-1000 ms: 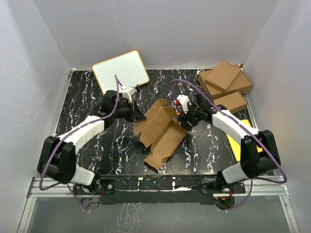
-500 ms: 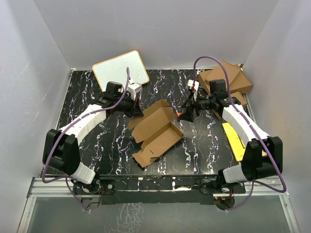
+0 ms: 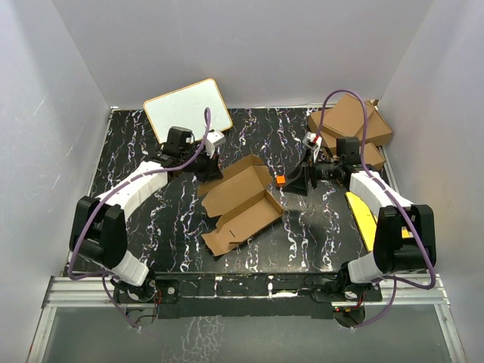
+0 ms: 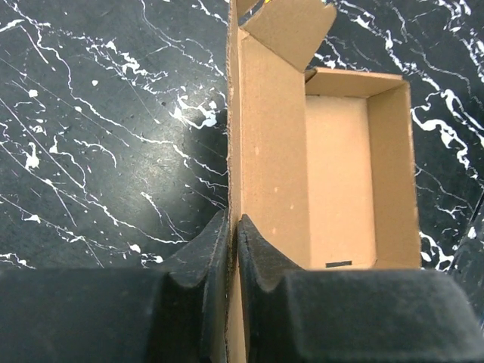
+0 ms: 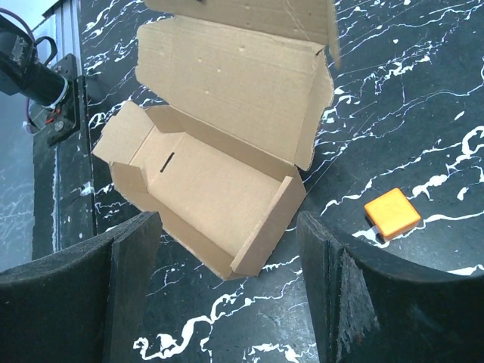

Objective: Fold the paper box

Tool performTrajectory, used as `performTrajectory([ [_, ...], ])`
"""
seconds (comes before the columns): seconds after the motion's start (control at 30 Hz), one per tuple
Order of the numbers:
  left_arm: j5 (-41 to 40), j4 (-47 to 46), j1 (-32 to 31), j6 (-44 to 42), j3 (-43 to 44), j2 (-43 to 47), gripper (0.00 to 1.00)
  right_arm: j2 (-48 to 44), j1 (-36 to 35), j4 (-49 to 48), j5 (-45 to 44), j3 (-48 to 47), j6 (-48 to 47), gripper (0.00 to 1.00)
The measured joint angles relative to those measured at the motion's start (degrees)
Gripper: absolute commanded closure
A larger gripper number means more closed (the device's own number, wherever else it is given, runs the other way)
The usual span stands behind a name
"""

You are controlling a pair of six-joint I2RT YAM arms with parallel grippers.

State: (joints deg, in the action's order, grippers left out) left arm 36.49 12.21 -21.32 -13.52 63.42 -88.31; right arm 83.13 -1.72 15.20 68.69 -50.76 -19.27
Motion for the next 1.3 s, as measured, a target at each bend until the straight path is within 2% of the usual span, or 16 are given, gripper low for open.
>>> performTrajectory([
  [0.17, -0.83, -0.28, 0.00, -1.01, 0.76, -2.71, 0.79, 1.01, 0.07, -0.92, 0.13, 0.02, 0.33, 0.23],
  [0.33, -4.50, -2.60, 0.13, 1.25, 1.79, -3.21, 0.63, 2.05, 0.15, -2.19, 0.11, 0.15, 1.20, 0.23],
  [0.43, -8.22, -5.01, 0.20, 4.33, 1.84, -2.60, 0.45, 2.29, 0.24, -3.76, 0.17, 1.20, 2.75, 0.23],
  [0.53, -13.31, -7.80, 0.37, 8.33, 0.28, 0.55, 0.22, 2.60, 0.24, -4.87, 0.28, 1.79, 3.96, 0.23],
  [0.63, -19.50, -10.14, 0.72, 14.05, -4.31, 8.07, 0.11, 2.62, 0.24, -5.38, 0.28, 1.81, 4.61, 0.23],
  [0.8, -25.16, -13.38, 1.57, 27.69, -14.10, 24.76, 0.10, 2.62, 0.28, -6.32, 0.31, 1.81, 5.03, 0.23],
  [0.93, -24.26, -16.04, 1.77, 41.48, -23.50, 34.42, 0.11, 2.62, 0.28, -6.47, 0.52, 1.81, 5.49, 0.23],
  [1.0, -23.34, -19.87, 1.77, 50.34, -31.41, 38.47, 0.12, 2.64, 0.28, -6.47, 0.70, 1.81, 5.70, 0.23],
  [1.13, -23.63, -22.80, 1.77, 63.54, -43.85, 43.04, 0.12, 2.69, 0.28, -6.51, 1.29, 1.81, 5.90, 0.23],
  [1.3, -25.97, -23.56, 1.77, 71.32, -45.55, 42.77, 0.15, 3.19, 0.33, -6.64, 1.81, 1.81, 5.92, 0.23],
])
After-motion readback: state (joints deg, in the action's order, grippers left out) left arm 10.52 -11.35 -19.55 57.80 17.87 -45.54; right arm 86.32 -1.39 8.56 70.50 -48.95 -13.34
